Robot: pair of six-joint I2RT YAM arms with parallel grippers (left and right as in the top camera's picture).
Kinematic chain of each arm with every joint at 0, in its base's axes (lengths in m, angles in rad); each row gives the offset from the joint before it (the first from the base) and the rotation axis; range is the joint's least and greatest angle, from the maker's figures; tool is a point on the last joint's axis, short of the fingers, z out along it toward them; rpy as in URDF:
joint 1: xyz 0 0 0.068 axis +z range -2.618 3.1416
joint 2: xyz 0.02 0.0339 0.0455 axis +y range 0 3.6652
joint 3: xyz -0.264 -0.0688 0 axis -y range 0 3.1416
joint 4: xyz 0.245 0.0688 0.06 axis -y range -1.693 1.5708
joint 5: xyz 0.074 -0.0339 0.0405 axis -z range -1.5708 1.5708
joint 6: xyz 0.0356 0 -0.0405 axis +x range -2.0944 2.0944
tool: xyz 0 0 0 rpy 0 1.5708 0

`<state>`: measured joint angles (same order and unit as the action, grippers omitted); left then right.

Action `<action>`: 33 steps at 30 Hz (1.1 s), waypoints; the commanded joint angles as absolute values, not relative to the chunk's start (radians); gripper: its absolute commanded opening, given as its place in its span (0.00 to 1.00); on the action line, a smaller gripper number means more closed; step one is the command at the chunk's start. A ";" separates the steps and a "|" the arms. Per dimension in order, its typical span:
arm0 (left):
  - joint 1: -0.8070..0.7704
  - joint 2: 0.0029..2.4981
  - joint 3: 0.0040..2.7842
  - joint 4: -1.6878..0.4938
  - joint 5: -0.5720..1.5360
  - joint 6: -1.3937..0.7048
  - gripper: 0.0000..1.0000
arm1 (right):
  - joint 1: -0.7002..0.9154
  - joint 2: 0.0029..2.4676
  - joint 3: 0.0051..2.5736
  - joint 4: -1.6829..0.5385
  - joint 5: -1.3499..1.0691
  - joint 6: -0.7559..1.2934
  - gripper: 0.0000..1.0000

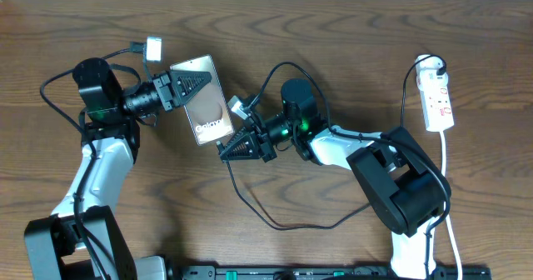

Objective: Plug charger to phone and switch on socket
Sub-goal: 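Push the connector into the phone's bottom port with the right gripper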

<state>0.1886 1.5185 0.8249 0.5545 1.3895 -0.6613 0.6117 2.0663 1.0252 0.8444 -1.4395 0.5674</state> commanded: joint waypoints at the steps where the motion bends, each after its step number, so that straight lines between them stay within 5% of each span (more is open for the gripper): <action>1: 0.188 1.516 0.822 0.566 1.425 -0.691 0.07 | 0.609 2.065 1.028 0.849 -1.431 0.577 0.01; 33: 0.177 1.516 0.822 0.562 1.455 -0.654 0.07 | 0.609 2.065 1.028 0.883 -1.444 0.599 0.01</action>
